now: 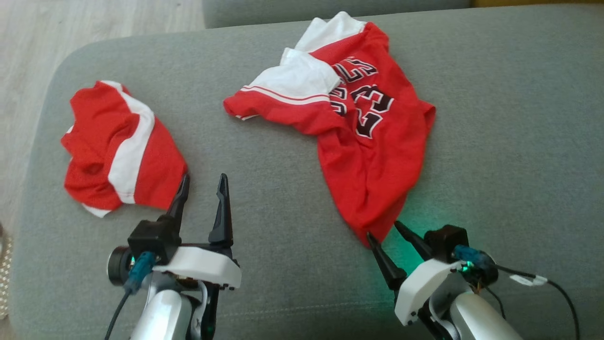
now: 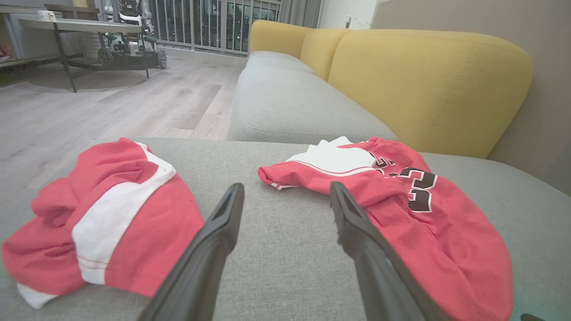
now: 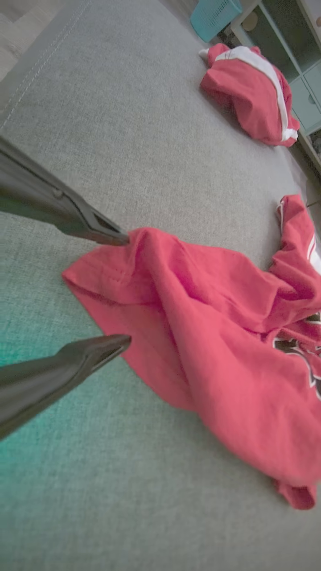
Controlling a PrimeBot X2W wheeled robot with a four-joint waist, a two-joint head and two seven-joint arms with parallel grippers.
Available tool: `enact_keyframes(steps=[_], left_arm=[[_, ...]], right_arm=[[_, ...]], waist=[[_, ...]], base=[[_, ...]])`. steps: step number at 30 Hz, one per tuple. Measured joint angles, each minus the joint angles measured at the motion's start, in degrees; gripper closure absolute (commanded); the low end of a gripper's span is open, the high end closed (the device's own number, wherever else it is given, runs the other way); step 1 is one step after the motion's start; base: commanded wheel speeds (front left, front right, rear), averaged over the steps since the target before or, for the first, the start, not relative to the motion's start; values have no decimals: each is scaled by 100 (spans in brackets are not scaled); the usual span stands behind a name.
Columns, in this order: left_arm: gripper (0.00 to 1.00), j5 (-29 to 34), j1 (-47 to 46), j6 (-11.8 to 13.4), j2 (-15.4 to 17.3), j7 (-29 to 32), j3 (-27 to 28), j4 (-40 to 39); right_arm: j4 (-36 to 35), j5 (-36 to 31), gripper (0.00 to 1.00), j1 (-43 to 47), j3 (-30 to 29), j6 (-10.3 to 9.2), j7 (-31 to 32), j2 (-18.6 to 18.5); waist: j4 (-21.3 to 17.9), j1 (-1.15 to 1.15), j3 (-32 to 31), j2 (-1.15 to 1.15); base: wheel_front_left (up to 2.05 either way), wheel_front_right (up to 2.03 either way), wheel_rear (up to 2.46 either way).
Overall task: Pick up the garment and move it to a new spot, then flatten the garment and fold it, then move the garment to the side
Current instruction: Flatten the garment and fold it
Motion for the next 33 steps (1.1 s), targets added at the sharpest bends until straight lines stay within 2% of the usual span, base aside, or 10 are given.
enact_keyframes(steps=[8,22,23,24,25,33], left_arm=[[0,7,0,5,1,0,-23,19],[0,7,-18,15,0,0,-67,16],[0,7,-24,15,0,0,-67,16],[0,7,-26,15,0,0,-67,16],[0,7,-27,16,0,0,-67,19],[0,7,-25,16,1,0,-41,63]], right_arm=[[424,156,0,-19,140,0,-15,0],[806,442,0,-430,305,0,-314,-1],[834,489,4,-440,330,0,-315,-1],[872,499,82,-466,360,0,-316,-1],[905,461,100,-505,380,0,-325,-1],[1021,-82,100,-624,91,0,-435,0]], waist=[[168,0,21,0],[164,0,171,0],[167,0,181,0],[170,0,191,0],[169,0,197,0],[73,0,102,0]], base=[[0,0,0],[0,0,0],[0,0,0],[0,0,0],[0,0,0],[0,0,0]])
